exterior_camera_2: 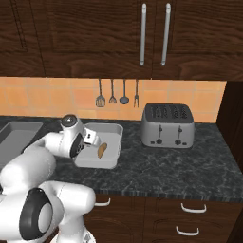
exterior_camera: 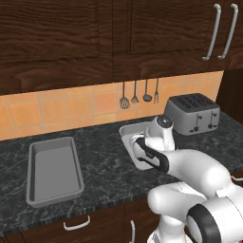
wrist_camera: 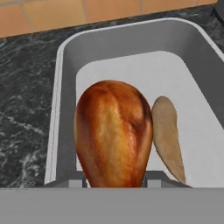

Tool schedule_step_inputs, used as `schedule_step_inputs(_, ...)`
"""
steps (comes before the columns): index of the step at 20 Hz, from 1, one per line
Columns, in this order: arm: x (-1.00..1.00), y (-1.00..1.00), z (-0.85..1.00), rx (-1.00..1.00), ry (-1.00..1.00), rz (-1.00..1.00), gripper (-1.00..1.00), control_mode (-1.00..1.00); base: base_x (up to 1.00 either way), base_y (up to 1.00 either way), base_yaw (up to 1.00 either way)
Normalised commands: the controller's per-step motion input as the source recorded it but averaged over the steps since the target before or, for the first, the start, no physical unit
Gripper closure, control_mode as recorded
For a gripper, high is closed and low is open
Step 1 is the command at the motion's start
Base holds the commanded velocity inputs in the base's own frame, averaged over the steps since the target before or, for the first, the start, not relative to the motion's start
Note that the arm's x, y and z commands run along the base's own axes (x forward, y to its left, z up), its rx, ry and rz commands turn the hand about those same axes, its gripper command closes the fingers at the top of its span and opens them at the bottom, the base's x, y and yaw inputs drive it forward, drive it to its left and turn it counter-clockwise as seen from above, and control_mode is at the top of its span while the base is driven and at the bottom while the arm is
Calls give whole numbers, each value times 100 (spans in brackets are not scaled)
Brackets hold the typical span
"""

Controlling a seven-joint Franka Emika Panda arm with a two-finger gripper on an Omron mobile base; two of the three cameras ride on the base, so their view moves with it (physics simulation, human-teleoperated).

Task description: Place one sweet potato and one chicken drumstick in each tupperware on the nearby counter, to pack two identical lunches.

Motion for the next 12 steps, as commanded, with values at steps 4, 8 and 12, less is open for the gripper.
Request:
schedule_step_inputs(4,31,0,-33,0,0,0,100,-100,0,0,0)
schedule_step_inputs(8,40,0,-21,0,0,0,-100,-100,0,0,0)
schedule_step_inputs(12,48,-1,-16,0,0,0,-100,-100,0,0,0)
